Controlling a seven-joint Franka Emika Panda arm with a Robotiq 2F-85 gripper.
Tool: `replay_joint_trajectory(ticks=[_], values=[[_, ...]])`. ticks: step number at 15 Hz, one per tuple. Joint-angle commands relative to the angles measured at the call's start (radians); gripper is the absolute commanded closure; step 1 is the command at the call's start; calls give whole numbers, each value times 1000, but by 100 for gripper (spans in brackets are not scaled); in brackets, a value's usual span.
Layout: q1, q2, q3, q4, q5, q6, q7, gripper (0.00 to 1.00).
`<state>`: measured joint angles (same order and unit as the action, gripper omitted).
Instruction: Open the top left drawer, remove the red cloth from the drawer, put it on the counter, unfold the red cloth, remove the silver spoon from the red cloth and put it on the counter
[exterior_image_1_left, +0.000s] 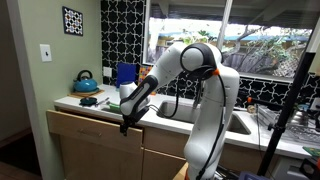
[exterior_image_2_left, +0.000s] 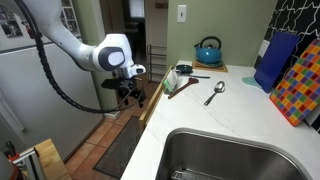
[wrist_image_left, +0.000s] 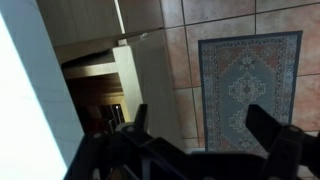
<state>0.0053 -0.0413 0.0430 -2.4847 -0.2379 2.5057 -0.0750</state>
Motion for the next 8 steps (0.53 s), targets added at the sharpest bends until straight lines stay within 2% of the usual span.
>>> replay_joint_trajectory(ticks=[1, 5, 8], values=[[-10, 67, -20, 39, -75, 47, 58, 0], [-5, 114, -40, 66, -162, 76, 114, 0], [-2, 144, -48, 78, -174, 81, 127, 0]])
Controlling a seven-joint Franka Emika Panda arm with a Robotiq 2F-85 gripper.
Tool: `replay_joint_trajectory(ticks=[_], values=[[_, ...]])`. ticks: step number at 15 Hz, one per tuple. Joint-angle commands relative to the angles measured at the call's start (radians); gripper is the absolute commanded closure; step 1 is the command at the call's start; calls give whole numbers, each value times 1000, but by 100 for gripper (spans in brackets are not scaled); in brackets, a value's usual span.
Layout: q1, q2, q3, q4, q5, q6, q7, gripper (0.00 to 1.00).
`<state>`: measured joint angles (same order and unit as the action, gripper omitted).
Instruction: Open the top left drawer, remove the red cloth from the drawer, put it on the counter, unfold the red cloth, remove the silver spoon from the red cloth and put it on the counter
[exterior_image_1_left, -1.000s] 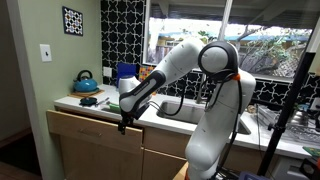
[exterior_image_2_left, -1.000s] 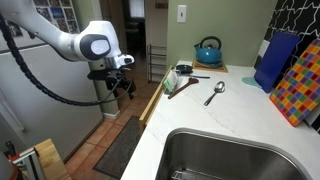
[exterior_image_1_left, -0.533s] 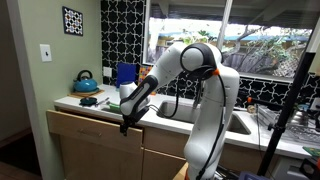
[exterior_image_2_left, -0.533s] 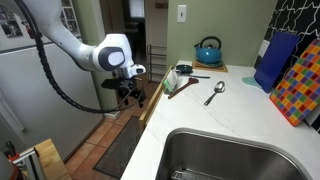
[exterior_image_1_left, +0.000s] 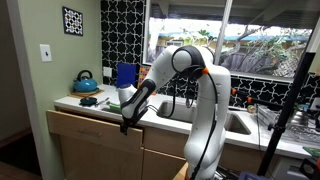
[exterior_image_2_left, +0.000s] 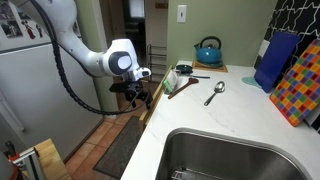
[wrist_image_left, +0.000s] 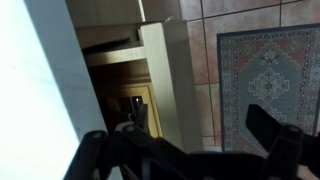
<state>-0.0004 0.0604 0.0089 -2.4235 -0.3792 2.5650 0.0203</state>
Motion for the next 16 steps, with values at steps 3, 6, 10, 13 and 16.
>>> replay_joint_trajectory(ticks=[3, 6, 10, 13, 16], values=[[6, 63, -13, 22, 13, 22, 12, 0], [7, 71, 8, 22, 148, 3, -22, 0], [5, 56, 40, 28, 375, -39, -127, 0], [5, 61, 72, 52, 561, -142, -248, 0], [19, 77, 87, 81, 632, -255, -272, 0]])
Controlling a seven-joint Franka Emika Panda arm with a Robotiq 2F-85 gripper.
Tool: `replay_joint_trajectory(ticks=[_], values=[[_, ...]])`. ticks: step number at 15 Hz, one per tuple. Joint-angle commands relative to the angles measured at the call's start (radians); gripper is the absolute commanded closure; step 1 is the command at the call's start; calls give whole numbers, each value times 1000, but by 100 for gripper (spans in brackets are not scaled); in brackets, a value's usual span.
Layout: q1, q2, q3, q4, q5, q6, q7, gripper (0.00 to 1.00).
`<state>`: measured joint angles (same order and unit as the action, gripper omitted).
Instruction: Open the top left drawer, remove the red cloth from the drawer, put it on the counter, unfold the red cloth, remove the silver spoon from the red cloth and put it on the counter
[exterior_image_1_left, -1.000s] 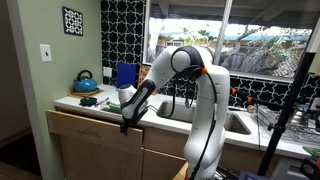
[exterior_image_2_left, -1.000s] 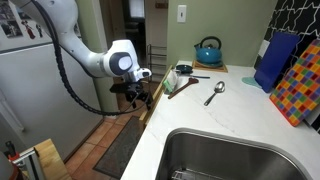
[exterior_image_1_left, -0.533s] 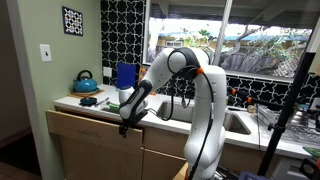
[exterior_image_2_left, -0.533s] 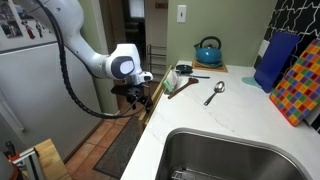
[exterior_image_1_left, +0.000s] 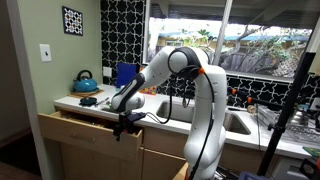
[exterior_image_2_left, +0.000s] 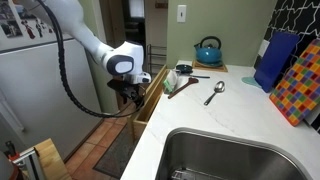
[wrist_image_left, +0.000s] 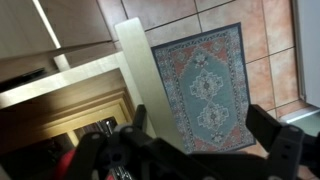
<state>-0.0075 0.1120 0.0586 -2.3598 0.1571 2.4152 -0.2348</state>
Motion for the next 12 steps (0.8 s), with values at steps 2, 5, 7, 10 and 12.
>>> replay_joint_trajectory(ticks=[2, 5, 7, 10, 12], values=[[37, 35, 51, 38, 123, -188, -10, 0], [57, 46, 64, 56, 133, -269, 35, 0], [65, 27, 69, 56, 151, -295, 55, 0], [76, -16, 59, 50, 136, -241, 151, 0], [79, -43, 48, 53, 107, -188, 255, 0]])
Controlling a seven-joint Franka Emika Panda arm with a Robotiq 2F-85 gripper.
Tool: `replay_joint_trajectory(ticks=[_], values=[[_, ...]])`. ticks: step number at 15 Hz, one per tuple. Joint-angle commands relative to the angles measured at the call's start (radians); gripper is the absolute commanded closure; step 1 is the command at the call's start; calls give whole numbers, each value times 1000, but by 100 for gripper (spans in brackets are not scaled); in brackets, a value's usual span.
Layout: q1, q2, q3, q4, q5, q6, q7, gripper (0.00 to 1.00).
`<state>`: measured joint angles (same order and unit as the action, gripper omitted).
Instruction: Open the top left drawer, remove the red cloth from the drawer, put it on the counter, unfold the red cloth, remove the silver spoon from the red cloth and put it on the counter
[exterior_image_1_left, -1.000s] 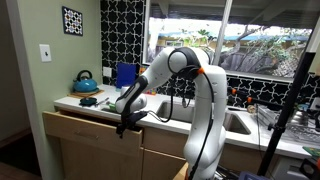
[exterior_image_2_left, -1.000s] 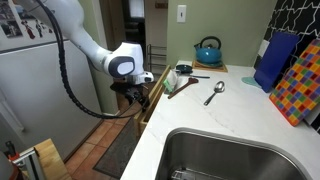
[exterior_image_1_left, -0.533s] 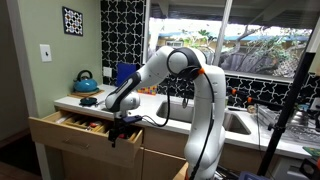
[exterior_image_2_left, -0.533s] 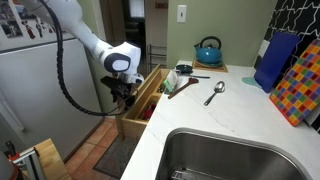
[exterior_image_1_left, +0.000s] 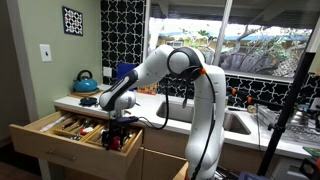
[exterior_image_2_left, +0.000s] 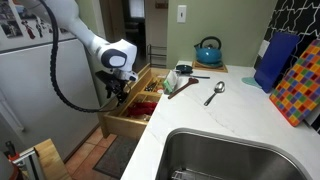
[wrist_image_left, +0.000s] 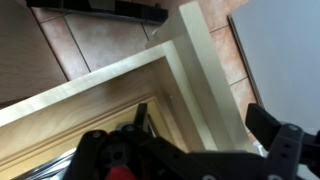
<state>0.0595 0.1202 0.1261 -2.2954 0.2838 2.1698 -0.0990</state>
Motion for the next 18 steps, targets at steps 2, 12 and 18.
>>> replay_joint_trajectory(ticks=[2, 12, 18], values=[[8, -23, -14, 9, -5, 30, 69, 0], [7, 87, -38, 63, 34, 230, 293, 0], [1, 209, -63, 117, 21, 383, 372, 0]])
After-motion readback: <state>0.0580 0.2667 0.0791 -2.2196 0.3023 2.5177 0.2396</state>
